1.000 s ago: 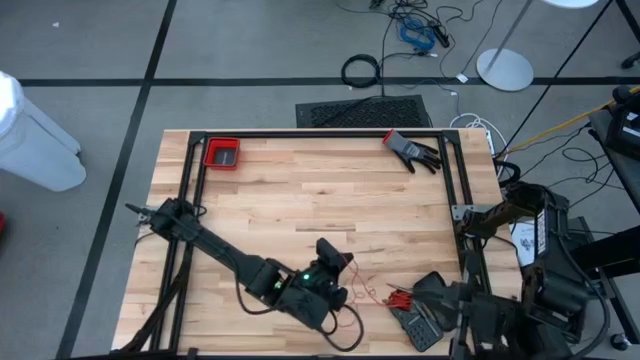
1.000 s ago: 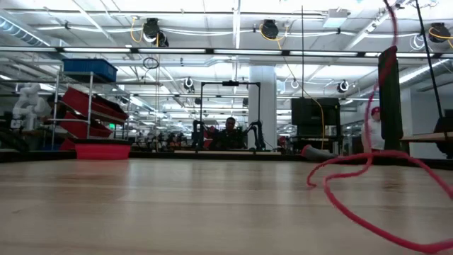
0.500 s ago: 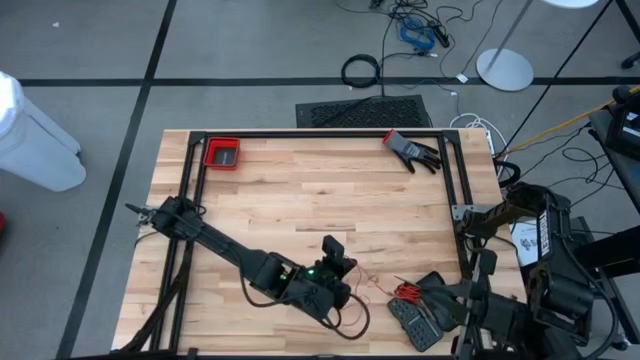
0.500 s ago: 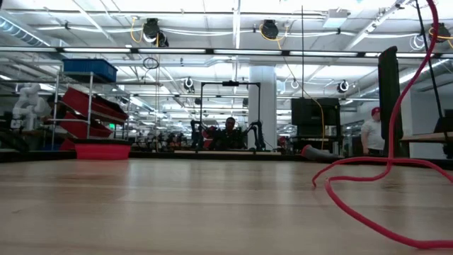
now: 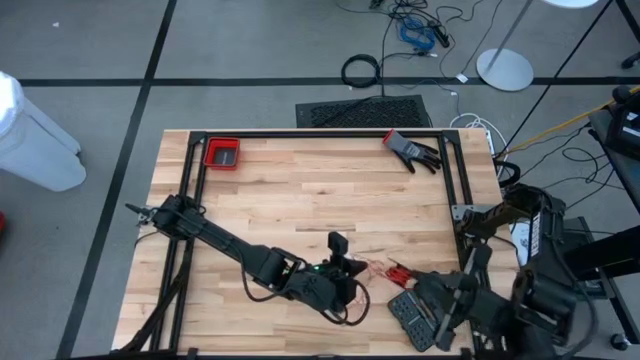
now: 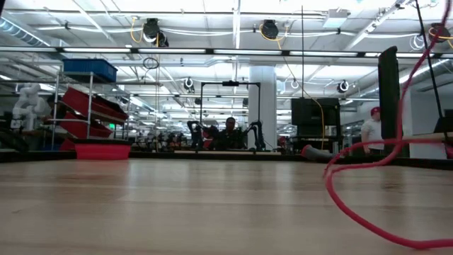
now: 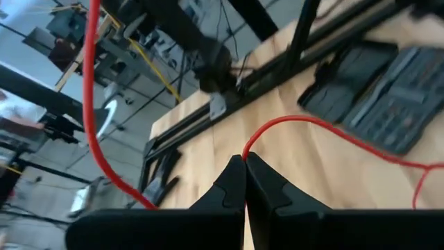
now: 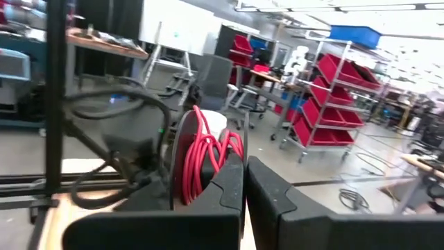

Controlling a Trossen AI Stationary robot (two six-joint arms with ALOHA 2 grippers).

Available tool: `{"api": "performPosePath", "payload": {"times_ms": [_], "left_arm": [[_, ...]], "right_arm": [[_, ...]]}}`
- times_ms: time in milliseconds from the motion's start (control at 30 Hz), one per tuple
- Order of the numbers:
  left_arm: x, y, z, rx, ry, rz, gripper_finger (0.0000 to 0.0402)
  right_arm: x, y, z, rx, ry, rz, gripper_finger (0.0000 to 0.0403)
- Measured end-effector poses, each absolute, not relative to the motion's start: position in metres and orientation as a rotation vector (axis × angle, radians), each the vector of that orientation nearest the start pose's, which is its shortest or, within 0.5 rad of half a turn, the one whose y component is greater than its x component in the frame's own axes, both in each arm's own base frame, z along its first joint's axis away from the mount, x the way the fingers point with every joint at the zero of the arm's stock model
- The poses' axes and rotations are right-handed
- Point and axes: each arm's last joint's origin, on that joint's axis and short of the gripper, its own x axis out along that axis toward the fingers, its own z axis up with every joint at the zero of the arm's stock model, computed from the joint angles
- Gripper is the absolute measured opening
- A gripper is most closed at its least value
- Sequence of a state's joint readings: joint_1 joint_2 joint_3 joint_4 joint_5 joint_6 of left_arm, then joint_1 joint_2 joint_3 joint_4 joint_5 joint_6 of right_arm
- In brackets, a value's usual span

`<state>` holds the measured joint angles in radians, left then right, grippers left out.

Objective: Coil cords
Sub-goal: Coil the red wire onto the spool

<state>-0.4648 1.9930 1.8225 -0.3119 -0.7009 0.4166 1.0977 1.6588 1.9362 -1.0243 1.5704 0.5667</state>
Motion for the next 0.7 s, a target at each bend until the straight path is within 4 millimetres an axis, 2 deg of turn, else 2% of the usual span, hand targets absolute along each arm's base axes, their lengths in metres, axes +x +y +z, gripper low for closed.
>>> {"api": "performPosePath", "payload": {"times_ms": [200,467,700], "left_arm": [[0.424,-0.186,0.326,0.614,0.390,0.167,0.0001],[0.431,-0.172,0.327,0.540,0.381,0.161,0.0001],[0.431,-0.179,0.330,0.507,0.329,0.091,0.0001]], "right_arm": [[0.186,0.260,0.440,-0.171,0.050,-0.525,0.0000],[0.196,0.256,0.438,-0.188,0.055,-0.560,0.0000],[0.220,0.246,0.431,-0.248,0.082,-0.638,0.0000]]}}
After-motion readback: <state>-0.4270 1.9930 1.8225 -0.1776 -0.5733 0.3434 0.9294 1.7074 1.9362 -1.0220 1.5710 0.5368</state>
